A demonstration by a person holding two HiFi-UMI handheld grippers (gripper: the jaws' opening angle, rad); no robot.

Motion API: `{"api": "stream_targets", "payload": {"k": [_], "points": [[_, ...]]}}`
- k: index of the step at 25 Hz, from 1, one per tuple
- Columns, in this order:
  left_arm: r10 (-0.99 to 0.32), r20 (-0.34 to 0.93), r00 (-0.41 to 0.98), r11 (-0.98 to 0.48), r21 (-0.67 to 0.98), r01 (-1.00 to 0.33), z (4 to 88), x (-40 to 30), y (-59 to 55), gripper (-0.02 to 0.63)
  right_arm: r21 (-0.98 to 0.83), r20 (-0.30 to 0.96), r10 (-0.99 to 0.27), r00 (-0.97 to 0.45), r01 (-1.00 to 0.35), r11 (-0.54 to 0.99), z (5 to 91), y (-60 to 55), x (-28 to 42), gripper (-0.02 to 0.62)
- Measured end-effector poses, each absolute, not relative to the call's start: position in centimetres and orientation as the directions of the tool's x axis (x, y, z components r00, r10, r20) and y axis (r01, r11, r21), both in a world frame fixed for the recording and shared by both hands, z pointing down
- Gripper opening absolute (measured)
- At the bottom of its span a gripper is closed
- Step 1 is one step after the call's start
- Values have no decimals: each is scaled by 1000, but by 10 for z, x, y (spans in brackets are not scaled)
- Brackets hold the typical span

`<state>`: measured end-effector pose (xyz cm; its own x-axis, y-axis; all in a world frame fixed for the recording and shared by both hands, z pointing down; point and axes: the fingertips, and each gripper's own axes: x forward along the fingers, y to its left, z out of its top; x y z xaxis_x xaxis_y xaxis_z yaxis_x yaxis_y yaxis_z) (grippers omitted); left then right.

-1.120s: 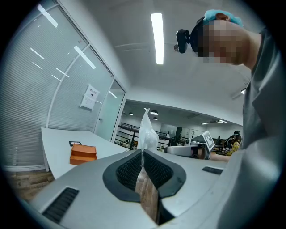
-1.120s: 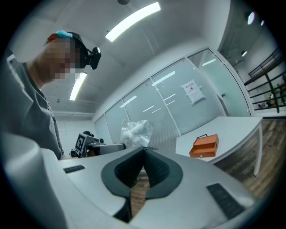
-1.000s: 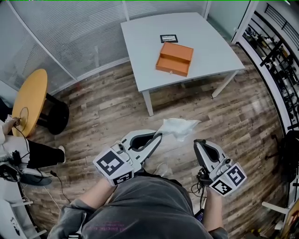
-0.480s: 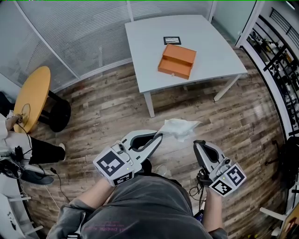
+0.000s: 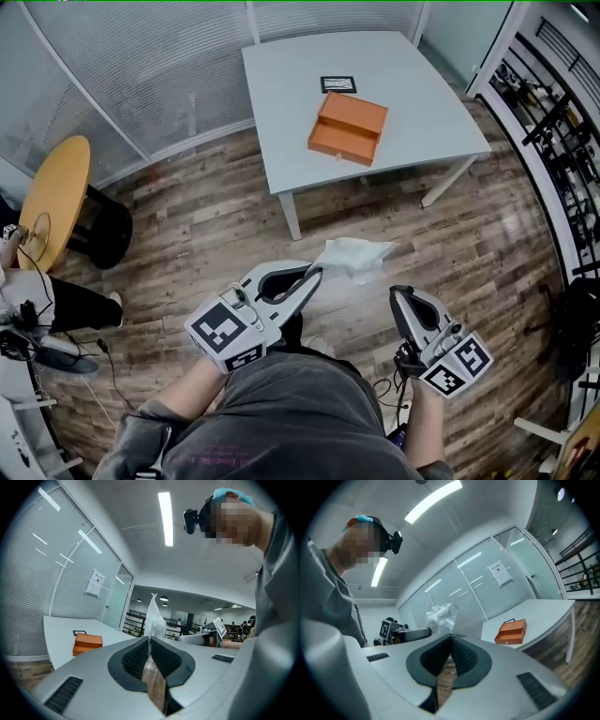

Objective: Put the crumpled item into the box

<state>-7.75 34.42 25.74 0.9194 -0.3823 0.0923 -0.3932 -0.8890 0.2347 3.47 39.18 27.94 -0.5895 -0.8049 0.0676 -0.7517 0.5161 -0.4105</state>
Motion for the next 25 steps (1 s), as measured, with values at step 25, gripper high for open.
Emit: {"api": "stream_targets", "payload": {"k": [25], "points": [[-363,131,922,-873,298,-386,282,-86,129,31,-465,141,-805,-576,-756,460,305,192,22,3]]}}
